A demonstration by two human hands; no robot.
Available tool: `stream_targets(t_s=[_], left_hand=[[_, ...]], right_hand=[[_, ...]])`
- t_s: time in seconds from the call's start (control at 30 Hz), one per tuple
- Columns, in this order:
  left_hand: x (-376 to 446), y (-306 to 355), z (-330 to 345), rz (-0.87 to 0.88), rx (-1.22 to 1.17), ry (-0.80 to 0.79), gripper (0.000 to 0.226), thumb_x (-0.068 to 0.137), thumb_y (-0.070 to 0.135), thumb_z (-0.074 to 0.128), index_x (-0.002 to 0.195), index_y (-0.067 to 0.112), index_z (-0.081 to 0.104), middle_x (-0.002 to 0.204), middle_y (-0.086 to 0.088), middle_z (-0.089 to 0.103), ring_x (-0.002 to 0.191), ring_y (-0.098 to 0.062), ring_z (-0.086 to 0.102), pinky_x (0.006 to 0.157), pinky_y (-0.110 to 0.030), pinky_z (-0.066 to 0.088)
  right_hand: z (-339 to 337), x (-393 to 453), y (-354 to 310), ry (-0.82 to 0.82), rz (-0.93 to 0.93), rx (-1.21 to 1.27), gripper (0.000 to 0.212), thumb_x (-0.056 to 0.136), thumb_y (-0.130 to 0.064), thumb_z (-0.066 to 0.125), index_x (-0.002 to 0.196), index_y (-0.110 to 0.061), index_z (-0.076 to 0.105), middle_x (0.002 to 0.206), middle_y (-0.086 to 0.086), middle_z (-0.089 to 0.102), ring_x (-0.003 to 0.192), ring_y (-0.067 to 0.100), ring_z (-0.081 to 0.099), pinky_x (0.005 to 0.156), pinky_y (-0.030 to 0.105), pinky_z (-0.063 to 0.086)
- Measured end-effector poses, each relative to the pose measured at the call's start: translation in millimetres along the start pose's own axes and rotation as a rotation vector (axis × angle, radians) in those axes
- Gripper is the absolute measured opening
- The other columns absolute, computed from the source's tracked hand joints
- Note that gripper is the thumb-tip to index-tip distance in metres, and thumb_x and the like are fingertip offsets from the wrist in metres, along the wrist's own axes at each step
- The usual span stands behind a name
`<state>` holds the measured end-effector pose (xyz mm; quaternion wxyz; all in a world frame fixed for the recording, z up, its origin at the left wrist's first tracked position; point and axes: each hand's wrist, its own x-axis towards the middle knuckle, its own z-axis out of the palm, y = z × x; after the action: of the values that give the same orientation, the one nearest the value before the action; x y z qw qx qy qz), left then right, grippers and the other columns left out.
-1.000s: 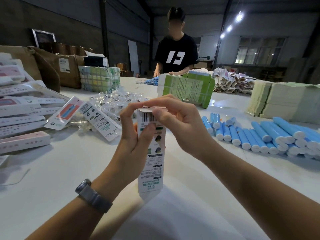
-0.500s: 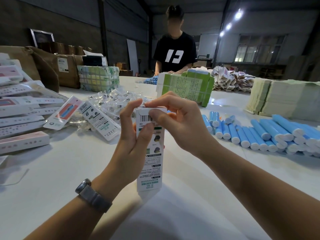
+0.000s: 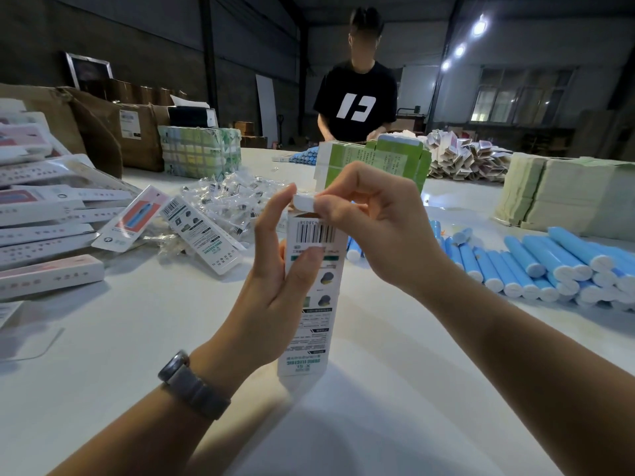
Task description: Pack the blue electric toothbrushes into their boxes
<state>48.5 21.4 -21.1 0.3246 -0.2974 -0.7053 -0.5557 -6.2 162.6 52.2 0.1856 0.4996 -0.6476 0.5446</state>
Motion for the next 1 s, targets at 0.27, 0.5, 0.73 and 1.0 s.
stream_targets(t_s=[0.27, 0.5, 0.73, 1.0], left_hand=[[-0.6, 1.9, -0.8, -0.010, 0.018, 0.008, 0.052, 0.104, 0.031, 0.040, 0.134, 0.068, 0.019, 0.116, 0.025, 0.061, 0.093, -0.019, 0.071, 0.072, -0.025, 0.058], [0.6, 1.8, -1.2, -0.027, 0.025, 0.003, 0.050, 0.104, 0.034, 0.039, 0.133, 0.068, 0.019, 0.116, 0.029, 0.061, 0.095, -0.017, 0.071, 0.073, -0.026, 0.059], [1.3, 2.5, -0.7, -0.024, -0.004, -0.003, 0.048, 0.103, 0.034, 0.037, 0.135, 0.065, 0.021, 0.116, 0.032, 0.059, 0.095, -0.013, 0.070, 0.072, -0.023, 0.058], [1.1, 4.2, -1.3, -0.031, -0.035, -0.011, 0.049, 0.102, 0.034, 0.039, 0.135, 0.066, 0.022, 0.116, 0.028, 0.062, 0.092, -0.014, 0.071, 0.072, -0.026, 0.059]], right_hand=[[-9.0, 2.1, 0.6, -0.114, 0.056, 0.105, 0.010, 0.088, -0.011, 0.062, 0.080, -0.005, 0.065, 0.090, 0.003, 0.065, 0.090, 0.019, 0.063, 0.075, 0.034, 0.055], [-8.0, 1.8, 1.9, -0.106, 0.051, 0.126, 0.010, 0.088, -0.012, 0.061, 0.080, -0.007, 0.066, 0.088, 0.004, 0.066, 0.087, 0.020, 0.064, 0.074, 0.033, 0.054], [-10.7, 3.2, 2.3, -0.117, 0.029, 0.096, 0.015, 0.086, -0.026, 0.061, 0.077, -0.014, 0.064, 0.088, 0.003, 0.067, 0.088, 0.023, 0.065, 0.074, 0.037, 0.057], [-9.7, 2.5, 4.0, -0.103, 0.042, 0.106, 0.015, 0.088, -0.021, 0.065, 0.077, -0.010, 0.064, 0.087, 0.004, 0.066, 0.087, 0.022, 0.064, 0.074, 0.043, 0.056]])
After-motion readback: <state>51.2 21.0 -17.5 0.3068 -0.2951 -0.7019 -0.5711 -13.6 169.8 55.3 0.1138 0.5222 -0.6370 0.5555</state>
